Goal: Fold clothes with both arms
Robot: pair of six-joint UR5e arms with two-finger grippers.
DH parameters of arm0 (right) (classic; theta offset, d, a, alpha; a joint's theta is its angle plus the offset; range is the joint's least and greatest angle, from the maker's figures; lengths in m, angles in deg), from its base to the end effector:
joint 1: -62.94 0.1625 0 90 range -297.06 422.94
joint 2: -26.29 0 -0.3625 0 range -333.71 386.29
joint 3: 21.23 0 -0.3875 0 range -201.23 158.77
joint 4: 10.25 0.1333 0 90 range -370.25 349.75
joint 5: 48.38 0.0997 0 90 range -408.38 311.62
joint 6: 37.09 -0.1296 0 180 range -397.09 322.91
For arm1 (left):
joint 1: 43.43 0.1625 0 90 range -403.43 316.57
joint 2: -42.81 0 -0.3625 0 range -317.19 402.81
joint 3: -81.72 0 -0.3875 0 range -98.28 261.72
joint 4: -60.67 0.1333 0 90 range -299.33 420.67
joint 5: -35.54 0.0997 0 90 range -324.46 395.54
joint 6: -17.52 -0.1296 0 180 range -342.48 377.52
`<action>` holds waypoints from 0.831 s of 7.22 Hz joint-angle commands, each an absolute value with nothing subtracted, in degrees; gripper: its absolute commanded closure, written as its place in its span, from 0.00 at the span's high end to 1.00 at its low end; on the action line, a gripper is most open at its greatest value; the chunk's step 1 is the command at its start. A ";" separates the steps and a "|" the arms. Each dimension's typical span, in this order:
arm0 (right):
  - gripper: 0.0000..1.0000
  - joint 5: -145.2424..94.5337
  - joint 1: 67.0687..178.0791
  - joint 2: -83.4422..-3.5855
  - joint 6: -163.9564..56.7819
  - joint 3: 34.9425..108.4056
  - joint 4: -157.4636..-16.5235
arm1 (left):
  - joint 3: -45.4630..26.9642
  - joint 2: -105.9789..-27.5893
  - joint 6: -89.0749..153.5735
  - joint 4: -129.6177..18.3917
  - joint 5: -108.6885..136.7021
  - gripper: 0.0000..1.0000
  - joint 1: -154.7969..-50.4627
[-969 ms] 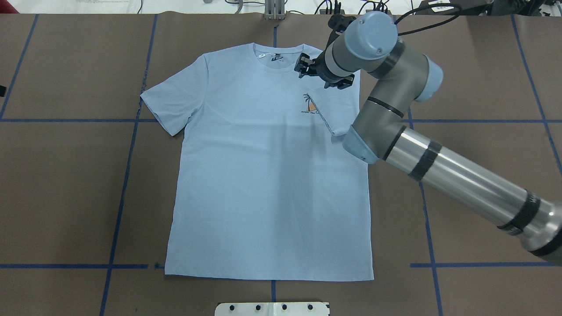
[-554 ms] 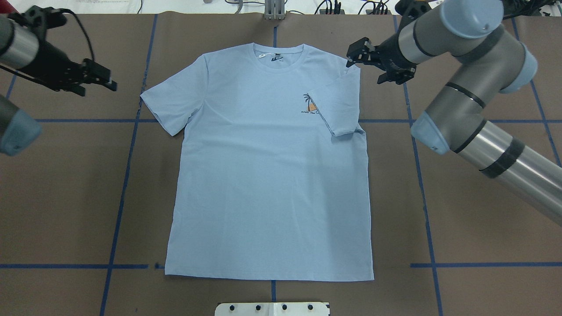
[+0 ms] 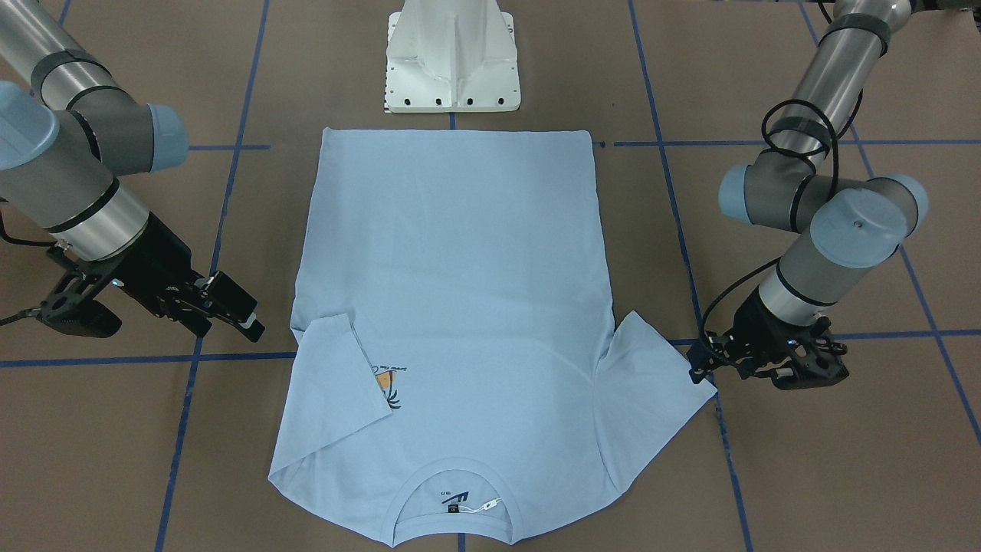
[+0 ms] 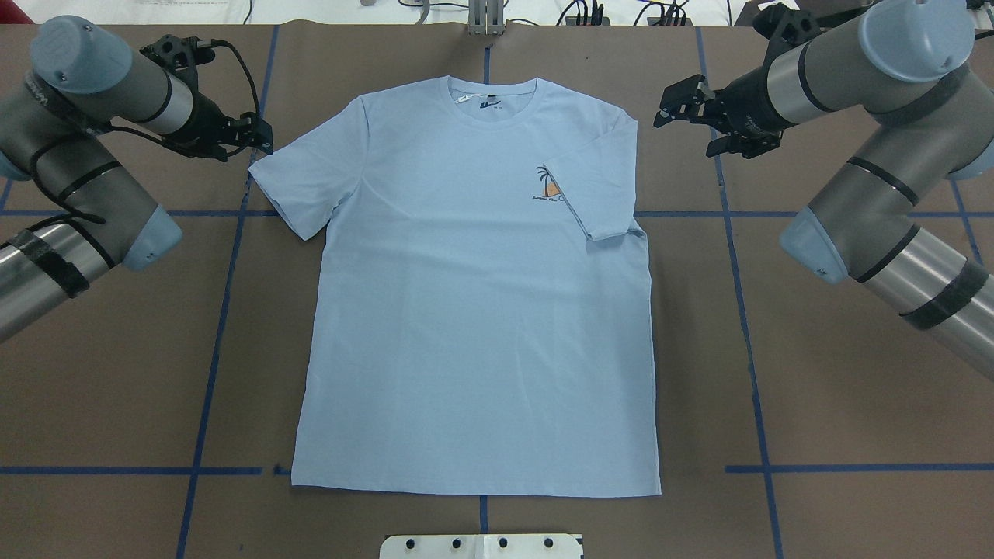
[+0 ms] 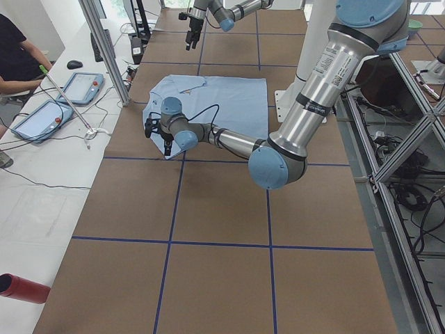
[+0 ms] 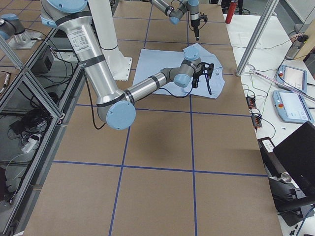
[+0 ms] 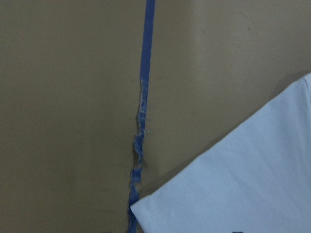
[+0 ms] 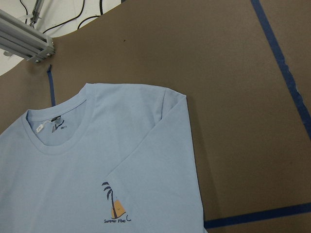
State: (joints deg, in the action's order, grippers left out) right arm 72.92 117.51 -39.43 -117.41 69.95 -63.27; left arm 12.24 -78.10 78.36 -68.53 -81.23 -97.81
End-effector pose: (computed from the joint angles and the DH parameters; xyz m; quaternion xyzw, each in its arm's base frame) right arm -0.3191 -0.5624 0.2892 0.0700 -0.5454 0.1852 0.8145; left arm 0.3585 -0.6290 0.4027 0.1150 0.4443 -0.0981 0.8830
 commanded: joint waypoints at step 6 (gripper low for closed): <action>1.00 72.65 117.35 -40.06 -117.95 70.00 -62.28 | 16.59 -79.09 78.08 -69.59 -77.05 0.04 -95.38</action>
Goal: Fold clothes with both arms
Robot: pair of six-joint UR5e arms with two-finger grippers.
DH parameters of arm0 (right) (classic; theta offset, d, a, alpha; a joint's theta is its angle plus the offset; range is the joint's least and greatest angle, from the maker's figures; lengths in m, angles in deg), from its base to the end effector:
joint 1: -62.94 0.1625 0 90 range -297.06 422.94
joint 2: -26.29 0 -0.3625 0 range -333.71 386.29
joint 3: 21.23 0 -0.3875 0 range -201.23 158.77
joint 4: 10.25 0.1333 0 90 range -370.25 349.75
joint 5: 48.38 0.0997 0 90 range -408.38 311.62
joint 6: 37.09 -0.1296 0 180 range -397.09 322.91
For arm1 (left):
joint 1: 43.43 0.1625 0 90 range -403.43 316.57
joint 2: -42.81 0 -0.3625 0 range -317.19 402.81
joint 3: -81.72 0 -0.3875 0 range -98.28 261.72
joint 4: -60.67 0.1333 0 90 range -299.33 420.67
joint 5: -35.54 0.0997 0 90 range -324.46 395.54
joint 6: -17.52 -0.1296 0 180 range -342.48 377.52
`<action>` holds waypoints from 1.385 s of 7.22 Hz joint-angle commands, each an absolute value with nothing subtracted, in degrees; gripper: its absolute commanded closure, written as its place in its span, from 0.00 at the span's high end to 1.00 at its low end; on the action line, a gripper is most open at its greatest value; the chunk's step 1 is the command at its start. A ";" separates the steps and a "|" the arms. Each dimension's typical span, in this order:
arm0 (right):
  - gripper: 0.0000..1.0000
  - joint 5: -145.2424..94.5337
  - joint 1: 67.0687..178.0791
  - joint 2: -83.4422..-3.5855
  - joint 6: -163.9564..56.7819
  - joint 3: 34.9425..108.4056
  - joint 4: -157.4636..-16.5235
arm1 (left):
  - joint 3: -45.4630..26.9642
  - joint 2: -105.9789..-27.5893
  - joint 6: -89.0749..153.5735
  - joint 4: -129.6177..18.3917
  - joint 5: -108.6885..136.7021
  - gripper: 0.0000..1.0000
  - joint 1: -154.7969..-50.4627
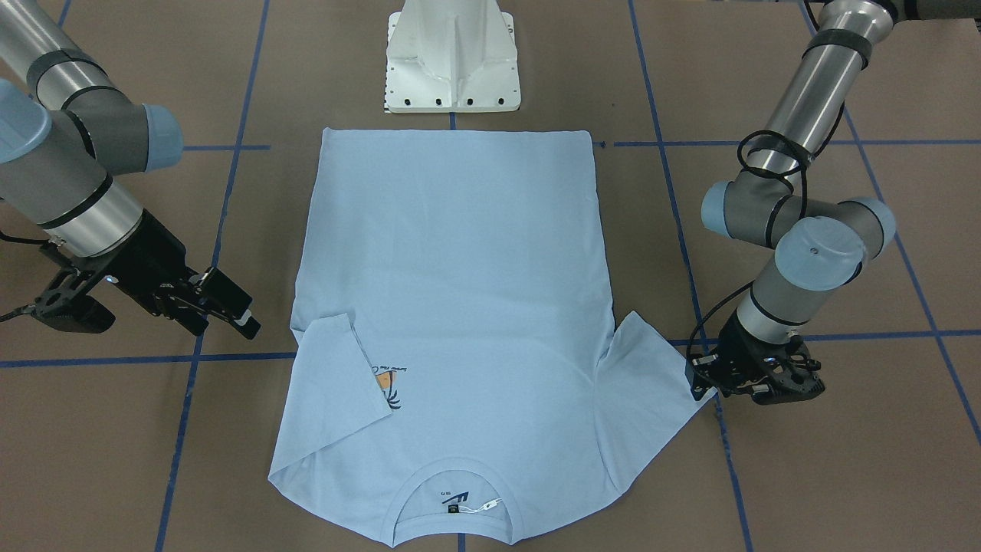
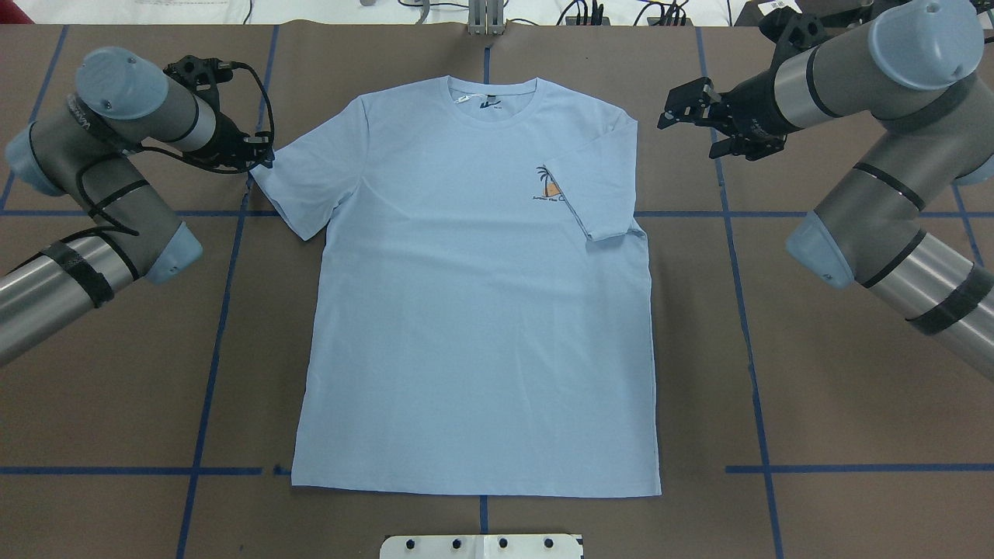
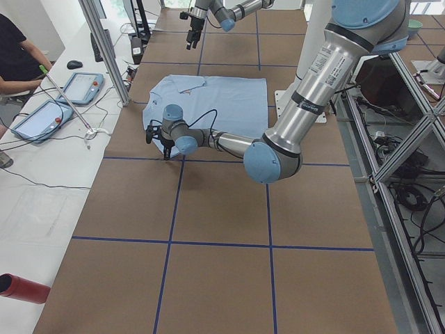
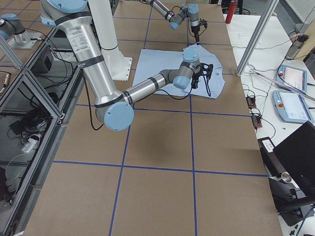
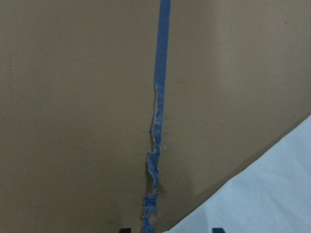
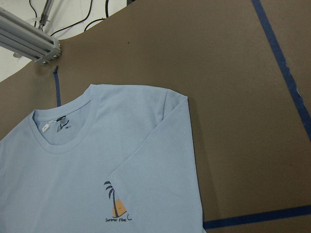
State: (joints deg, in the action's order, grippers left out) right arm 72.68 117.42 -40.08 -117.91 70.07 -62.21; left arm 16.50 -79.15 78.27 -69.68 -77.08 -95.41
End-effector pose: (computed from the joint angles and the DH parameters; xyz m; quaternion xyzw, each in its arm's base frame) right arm -0.3183 -0.5602 0.2929 0.0714 -0.5480 0.1874 0.8121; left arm 0.3851 -0.6280 0.4289 0.1210 0.4168 -0.0994 0.8954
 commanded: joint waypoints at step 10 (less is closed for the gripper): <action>1.00 72.30 117.35 -39.45 -118.12 70.00 -62.37 | 16.86 -79.01 77.72 -69.06 -77.05 0.58 -95.38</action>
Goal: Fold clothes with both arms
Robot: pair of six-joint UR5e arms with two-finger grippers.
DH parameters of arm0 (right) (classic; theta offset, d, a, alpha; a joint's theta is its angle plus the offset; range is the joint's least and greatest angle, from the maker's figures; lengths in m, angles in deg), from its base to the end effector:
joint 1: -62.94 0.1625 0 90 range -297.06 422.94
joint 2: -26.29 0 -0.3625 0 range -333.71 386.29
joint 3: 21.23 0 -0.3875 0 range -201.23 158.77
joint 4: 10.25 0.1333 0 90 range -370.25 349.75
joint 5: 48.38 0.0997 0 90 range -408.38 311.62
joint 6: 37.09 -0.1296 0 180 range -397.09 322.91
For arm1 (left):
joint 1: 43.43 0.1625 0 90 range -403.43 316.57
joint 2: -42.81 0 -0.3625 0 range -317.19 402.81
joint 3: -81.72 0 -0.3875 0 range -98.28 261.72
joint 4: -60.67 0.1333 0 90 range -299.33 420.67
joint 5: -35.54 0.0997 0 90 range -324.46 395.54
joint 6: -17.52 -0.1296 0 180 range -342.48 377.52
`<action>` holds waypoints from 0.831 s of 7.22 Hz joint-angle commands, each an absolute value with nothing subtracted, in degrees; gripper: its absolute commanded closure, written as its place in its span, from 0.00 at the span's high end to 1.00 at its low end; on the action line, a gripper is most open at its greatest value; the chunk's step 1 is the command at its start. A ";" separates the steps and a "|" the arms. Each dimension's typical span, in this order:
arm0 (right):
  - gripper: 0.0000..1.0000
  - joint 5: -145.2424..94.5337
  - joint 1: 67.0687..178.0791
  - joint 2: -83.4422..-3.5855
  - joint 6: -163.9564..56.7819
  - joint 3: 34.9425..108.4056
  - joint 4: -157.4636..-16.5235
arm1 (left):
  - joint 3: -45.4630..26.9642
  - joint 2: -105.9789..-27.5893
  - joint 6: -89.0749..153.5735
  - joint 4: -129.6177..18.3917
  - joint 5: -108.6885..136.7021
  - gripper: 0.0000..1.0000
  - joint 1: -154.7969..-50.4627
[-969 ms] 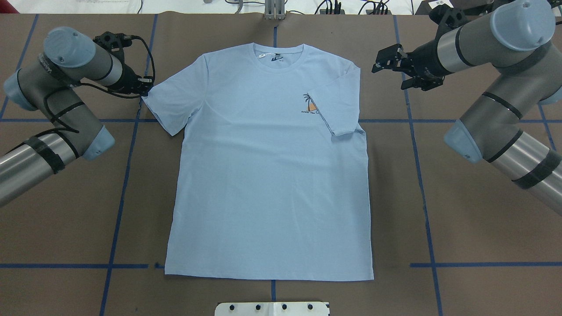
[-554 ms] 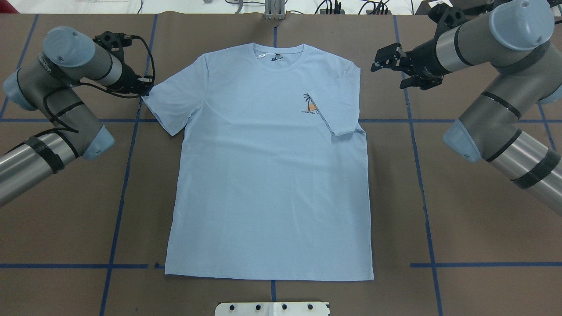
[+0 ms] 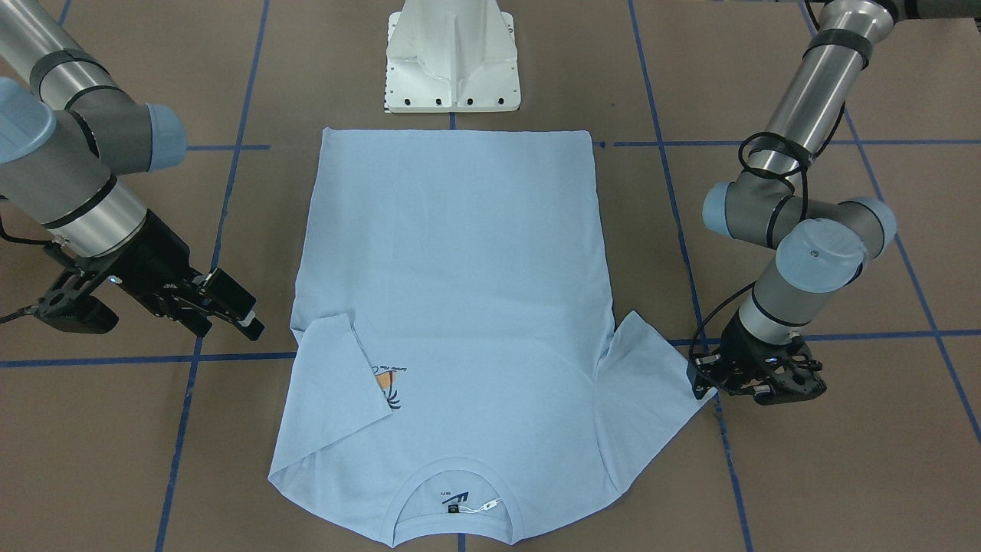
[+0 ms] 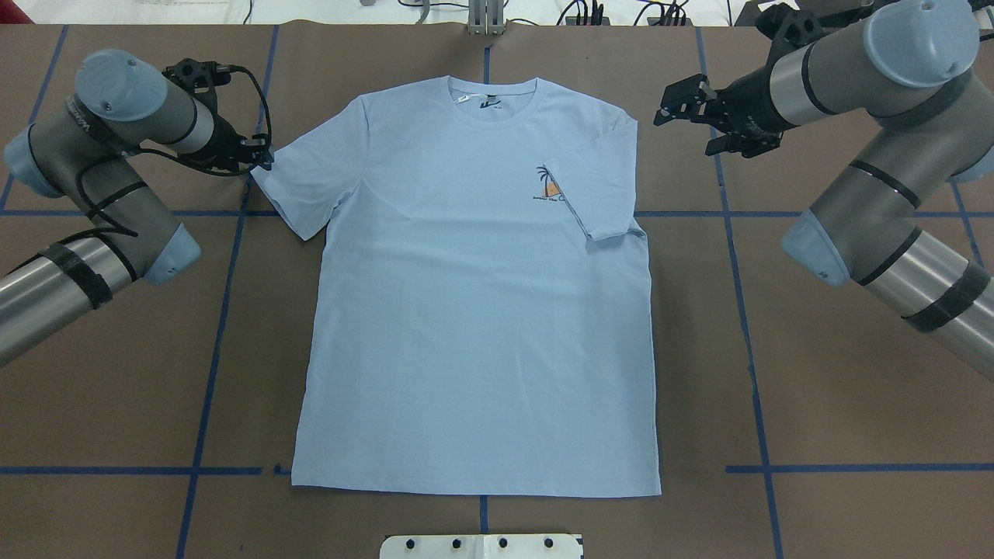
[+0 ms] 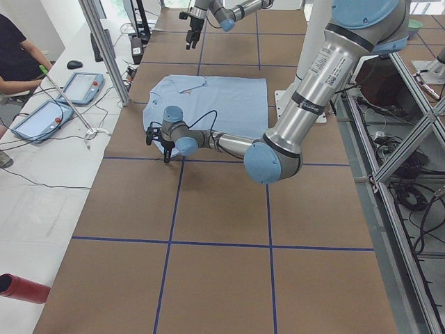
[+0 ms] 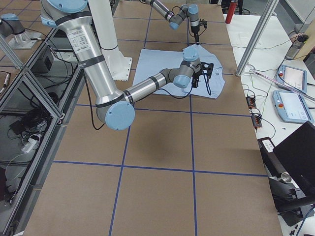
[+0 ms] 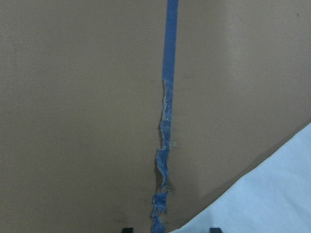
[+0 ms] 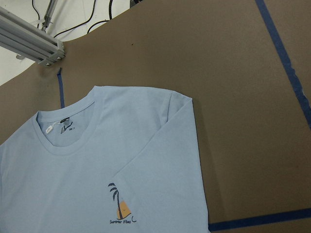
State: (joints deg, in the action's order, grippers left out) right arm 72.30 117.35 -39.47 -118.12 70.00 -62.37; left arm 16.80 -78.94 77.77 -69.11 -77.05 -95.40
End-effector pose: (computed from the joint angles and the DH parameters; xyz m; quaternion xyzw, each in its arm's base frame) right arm -0.3196 -0.5620 0.2873 0.0744 -0.5492 0.1889 0.8107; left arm 0.3846 -0.6273 0.4359 0.1169 0.4102 -0.0979 0.8992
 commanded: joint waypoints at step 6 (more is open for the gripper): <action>1.00 72.30 117.35 -39.45 -118.12 69.91 -62.72 | 16.60 -79.44 78.16 -68.36 -76.87 0.00 -94.06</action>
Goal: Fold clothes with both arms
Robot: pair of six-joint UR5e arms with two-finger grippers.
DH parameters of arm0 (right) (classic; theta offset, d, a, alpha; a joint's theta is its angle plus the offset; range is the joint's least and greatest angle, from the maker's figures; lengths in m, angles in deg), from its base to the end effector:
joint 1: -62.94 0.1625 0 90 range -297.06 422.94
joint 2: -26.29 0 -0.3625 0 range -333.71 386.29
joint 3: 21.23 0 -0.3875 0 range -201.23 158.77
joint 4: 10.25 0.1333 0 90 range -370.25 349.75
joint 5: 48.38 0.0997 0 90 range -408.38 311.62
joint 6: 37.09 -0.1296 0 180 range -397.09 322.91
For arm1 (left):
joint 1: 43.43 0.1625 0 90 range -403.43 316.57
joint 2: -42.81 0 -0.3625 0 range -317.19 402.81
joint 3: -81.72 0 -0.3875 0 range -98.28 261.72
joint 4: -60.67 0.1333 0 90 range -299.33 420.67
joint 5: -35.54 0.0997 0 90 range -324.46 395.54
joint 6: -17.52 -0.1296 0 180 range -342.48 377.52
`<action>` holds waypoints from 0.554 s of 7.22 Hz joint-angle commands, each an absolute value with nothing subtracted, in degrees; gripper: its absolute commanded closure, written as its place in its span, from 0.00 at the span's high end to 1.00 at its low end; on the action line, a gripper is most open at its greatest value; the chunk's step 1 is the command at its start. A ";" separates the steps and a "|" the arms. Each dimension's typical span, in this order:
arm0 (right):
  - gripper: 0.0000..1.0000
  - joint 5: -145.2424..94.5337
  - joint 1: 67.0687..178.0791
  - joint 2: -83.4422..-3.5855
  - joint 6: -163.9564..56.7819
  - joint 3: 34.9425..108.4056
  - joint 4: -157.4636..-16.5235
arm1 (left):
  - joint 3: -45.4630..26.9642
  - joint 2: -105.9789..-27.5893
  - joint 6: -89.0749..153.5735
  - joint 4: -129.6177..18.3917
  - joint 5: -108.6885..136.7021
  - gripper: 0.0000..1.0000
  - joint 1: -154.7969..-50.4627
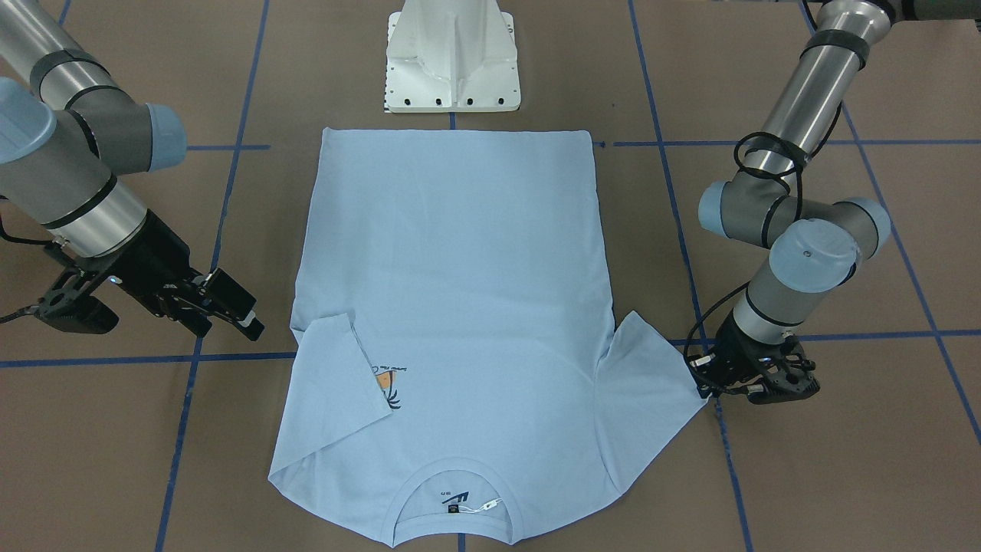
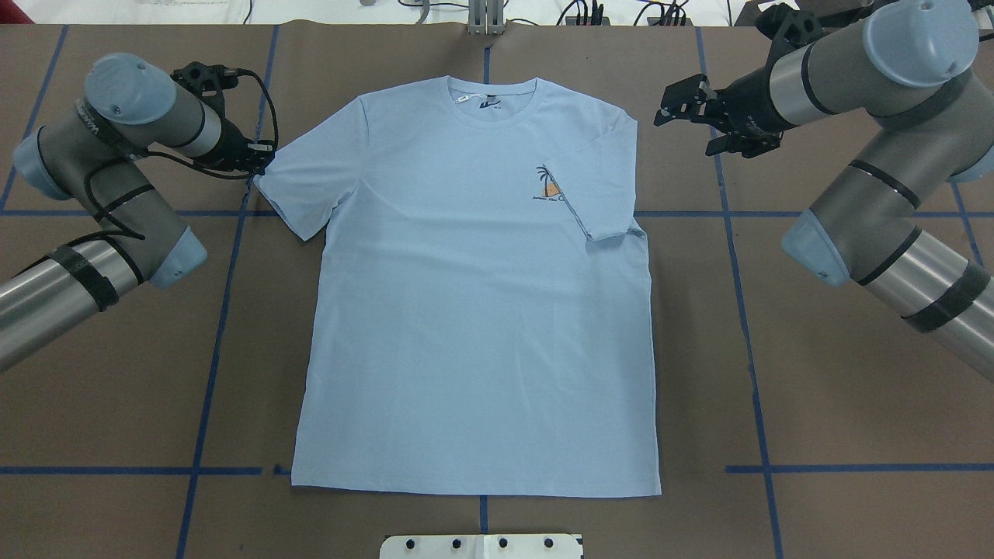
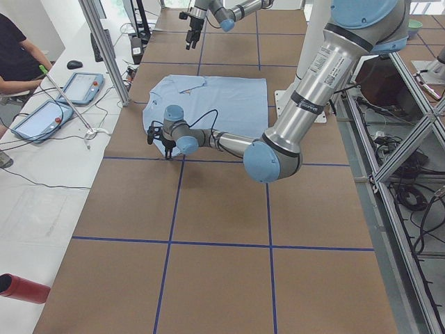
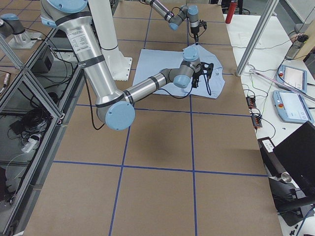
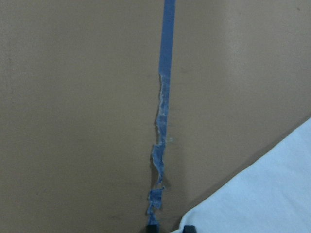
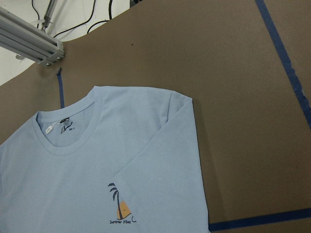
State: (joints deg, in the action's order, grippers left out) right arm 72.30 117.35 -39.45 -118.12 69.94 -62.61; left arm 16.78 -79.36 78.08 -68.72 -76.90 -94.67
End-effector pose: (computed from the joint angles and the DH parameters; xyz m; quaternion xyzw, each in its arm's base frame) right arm -0.3198 -0.5623 0.2882 0.0731 -0.5476 0.1898 0.8116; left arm 0.3936 -0.6241 0.4315 0.1144 0.4109 -0.0950 0.8995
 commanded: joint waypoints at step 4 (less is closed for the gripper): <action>1.00 72.47 117.96 -39.36 -117.86 70.00 -62.45 | 8.88 -84.00 82.60 -61.16 -78.63 0.00 -93.45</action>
